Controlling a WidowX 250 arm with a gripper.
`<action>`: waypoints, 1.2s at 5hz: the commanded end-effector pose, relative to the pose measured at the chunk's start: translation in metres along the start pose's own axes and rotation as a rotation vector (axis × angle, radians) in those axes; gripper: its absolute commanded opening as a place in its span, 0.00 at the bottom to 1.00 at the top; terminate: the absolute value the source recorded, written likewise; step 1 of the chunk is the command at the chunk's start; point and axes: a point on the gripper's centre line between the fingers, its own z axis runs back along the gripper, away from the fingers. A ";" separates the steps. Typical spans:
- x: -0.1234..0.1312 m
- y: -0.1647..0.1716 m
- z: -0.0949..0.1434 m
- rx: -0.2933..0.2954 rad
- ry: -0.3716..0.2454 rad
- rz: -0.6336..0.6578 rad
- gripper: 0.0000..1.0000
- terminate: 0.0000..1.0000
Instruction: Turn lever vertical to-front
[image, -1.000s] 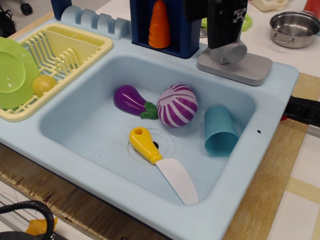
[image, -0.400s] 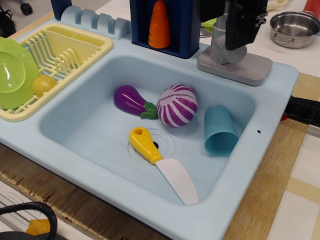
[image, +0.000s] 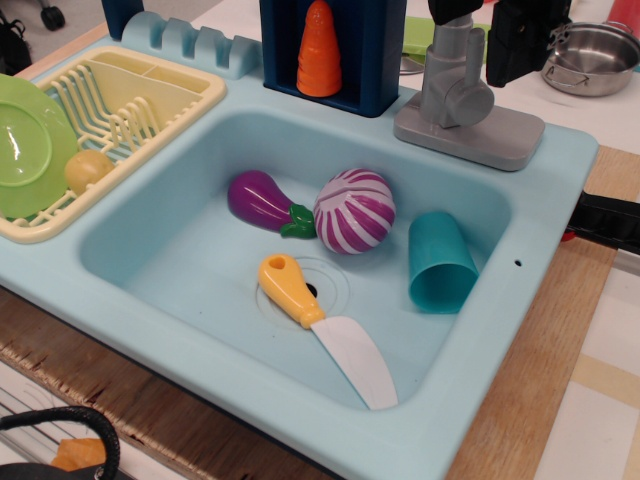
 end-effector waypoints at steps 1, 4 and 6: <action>0.011 0.006 0.009 0.021 -0.061 -0.021 1.00 0.00; 0.010 0.000 -0.004 -0.013 -0.030 0.019 0.00 0.00; -0.002 -0.009 -0.012 -0.078 0.047 0.049 0.00 0.00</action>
